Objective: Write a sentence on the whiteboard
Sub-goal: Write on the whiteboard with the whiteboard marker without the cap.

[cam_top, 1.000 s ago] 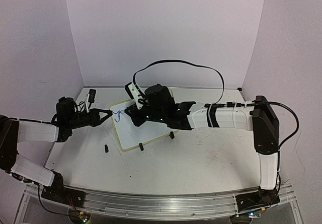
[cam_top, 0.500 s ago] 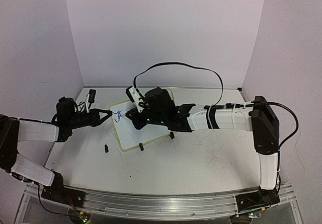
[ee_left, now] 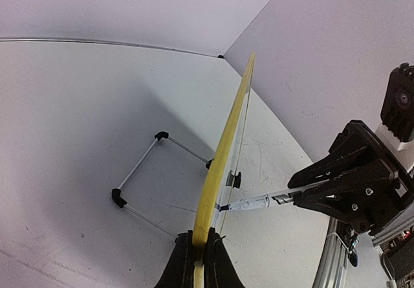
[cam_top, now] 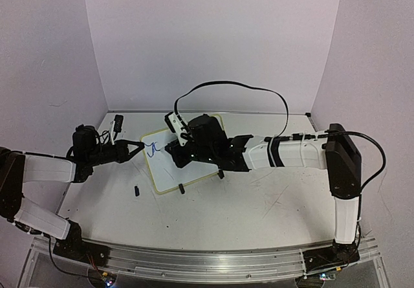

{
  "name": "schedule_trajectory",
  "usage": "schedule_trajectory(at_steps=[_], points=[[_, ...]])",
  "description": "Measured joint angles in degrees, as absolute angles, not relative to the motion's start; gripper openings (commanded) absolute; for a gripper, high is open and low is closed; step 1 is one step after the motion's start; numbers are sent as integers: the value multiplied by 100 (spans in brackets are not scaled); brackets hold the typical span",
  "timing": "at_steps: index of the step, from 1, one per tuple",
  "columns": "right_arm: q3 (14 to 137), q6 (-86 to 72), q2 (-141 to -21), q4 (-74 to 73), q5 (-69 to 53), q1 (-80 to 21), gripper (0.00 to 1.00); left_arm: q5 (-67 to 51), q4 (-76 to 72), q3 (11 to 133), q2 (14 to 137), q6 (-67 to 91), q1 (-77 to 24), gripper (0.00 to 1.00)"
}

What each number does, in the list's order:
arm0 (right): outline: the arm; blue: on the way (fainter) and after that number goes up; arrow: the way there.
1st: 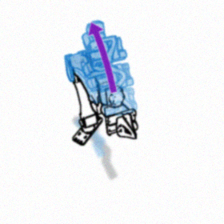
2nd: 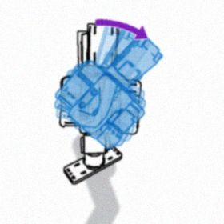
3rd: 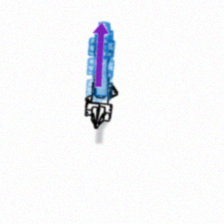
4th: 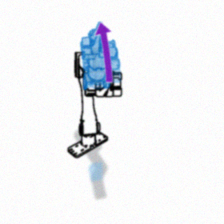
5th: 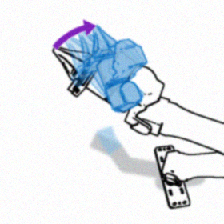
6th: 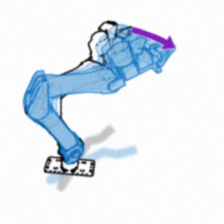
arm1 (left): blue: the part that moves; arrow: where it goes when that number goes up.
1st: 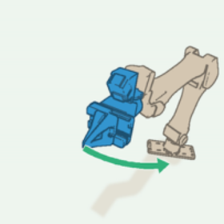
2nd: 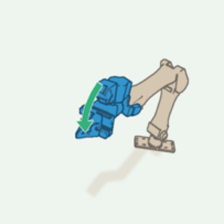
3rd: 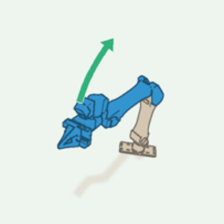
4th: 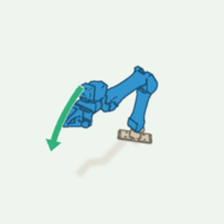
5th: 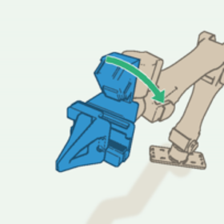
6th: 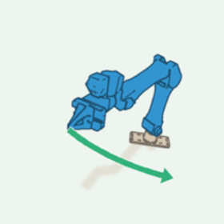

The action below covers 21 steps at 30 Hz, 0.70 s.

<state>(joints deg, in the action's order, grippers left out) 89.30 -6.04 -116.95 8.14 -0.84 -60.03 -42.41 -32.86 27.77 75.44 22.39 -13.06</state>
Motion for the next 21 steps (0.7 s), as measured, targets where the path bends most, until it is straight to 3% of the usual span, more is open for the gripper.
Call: schedule_trajectory(at_steps=[21], points=[[8923,-611,-11677,847,-40,-5955,0,-4230,-3284,2777,7546,2239,-1308,0]])
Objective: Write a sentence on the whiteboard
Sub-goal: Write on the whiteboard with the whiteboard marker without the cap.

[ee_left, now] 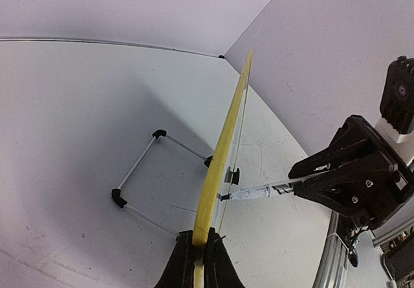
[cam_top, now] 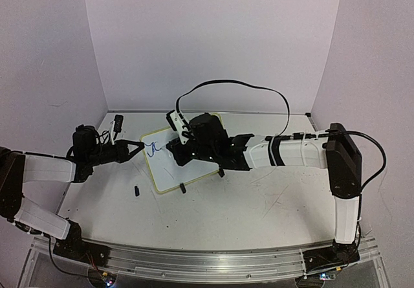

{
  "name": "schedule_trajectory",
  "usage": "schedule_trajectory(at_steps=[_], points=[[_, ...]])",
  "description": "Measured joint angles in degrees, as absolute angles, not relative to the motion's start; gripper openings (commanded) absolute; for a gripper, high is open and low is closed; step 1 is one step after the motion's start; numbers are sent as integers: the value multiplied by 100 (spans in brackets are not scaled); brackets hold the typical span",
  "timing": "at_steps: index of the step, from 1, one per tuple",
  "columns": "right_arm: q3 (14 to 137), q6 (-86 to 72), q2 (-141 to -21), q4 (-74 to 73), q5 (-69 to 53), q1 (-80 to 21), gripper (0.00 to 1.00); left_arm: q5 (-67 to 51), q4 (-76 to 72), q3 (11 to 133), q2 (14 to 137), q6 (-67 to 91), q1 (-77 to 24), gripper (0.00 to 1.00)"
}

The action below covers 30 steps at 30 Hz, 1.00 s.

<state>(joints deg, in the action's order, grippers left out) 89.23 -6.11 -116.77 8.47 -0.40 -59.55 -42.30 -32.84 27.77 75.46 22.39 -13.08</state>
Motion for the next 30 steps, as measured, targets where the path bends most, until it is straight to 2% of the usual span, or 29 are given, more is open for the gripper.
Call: schedule_trajectory(at_steps=[30], points=[[9194,-609,-11679,904,-43,-5839,0,-4333,-3299,2812,7605,2241,-1302,0]])
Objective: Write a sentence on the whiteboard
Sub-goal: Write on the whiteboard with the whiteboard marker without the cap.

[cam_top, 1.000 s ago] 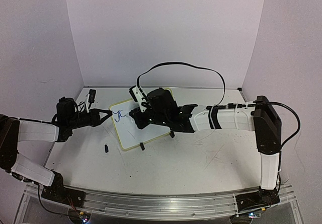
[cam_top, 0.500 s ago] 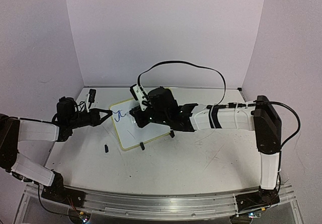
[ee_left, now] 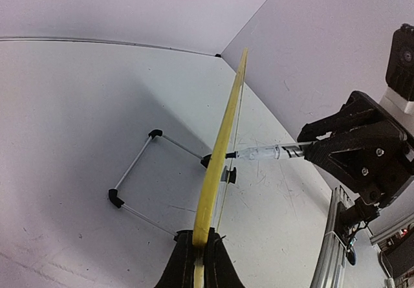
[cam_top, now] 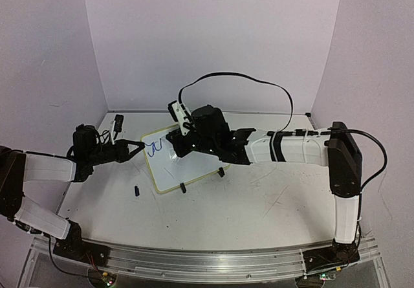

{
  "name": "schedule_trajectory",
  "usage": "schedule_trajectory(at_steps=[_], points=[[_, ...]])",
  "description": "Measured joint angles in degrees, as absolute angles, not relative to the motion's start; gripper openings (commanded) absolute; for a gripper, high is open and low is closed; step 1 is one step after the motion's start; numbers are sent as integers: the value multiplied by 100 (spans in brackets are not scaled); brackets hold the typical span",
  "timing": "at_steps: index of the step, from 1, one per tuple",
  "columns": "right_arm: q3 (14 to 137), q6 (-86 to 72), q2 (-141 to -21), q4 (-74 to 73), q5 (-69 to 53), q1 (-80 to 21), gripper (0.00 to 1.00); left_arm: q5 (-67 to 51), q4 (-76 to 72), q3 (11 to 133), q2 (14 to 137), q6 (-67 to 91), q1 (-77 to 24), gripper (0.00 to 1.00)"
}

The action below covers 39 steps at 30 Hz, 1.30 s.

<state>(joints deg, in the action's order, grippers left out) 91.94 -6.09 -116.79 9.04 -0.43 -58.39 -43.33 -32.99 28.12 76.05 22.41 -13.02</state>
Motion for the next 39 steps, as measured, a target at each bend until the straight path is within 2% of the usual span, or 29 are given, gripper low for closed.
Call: schedule_trajectory(at_steps=[25,39], points=[[9262,-777,-11806,897,-373,-5887,0,-4342,-3301,2812,7616,2244,-1293,0],[8759,-862,-11386,976,-366,-5616,0,-4357,-3304,2814,7616,2244,-1293,0]])
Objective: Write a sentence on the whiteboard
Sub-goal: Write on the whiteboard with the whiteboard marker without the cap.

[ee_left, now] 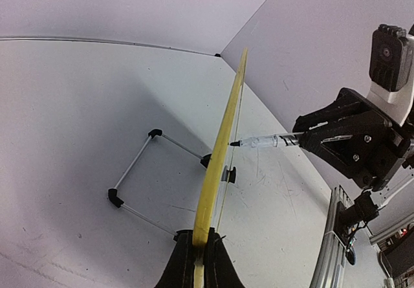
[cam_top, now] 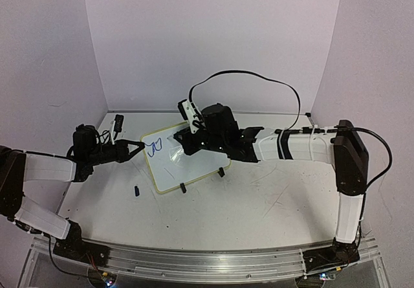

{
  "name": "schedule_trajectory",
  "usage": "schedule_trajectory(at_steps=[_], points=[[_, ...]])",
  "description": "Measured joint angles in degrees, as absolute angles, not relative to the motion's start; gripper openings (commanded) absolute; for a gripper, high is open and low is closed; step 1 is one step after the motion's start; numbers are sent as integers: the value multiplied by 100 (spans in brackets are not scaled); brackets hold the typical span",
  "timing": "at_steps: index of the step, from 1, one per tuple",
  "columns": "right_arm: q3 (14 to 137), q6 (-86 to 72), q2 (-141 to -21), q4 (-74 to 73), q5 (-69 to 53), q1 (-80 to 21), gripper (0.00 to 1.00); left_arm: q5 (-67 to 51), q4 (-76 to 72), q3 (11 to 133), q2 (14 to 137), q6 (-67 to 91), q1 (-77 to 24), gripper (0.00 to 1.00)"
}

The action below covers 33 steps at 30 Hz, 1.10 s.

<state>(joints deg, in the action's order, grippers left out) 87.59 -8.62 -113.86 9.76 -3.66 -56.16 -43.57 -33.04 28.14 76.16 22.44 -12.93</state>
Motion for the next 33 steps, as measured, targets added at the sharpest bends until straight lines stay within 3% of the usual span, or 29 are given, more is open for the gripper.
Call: schedule_trajectory(at_steps=[33], points=[[9063,-851,-11616,899,-386,-5719,0,-4355,-3299,2814,7616,2246,-1293,0]])
